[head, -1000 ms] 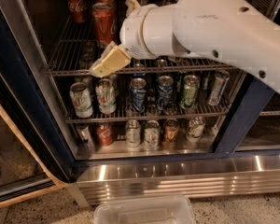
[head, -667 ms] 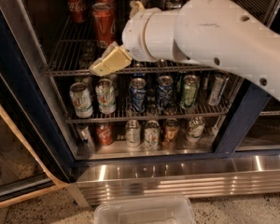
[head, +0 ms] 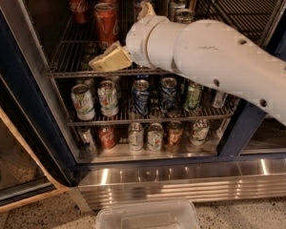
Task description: Pick water bottle from top shelf of fridge
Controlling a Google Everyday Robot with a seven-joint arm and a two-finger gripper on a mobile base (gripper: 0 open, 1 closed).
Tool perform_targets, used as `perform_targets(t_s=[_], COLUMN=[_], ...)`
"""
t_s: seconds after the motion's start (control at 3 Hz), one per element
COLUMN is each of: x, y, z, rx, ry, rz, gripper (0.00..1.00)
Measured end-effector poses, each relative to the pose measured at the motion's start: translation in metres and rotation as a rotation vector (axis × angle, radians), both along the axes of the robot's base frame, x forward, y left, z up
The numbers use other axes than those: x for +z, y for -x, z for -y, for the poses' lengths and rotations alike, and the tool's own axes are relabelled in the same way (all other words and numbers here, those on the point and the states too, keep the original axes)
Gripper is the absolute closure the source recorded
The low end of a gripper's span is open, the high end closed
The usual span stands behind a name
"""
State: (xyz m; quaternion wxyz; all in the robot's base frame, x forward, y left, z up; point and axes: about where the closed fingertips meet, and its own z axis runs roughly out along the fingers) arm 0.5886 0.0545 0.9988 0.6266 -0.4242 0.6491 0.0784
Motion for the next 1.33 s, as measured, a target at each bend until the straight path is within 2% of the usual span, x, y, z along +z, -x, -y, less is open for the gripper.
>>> perform_targets(t_s=[0.33, 1.0, 1.33], x=[-0.0071, -0.0033, -0.0047], y=[-0.0021, -0.0030, -0.0073], z=[0.0007, 0.0025, 0.0096], rx=[-0.055, -0.075, -0.136], ry=[-0.048, -0.068, -0.135], rz=[-0.009, 0.007, 0.028], gripper=[0.00, 0.00, 0.00])
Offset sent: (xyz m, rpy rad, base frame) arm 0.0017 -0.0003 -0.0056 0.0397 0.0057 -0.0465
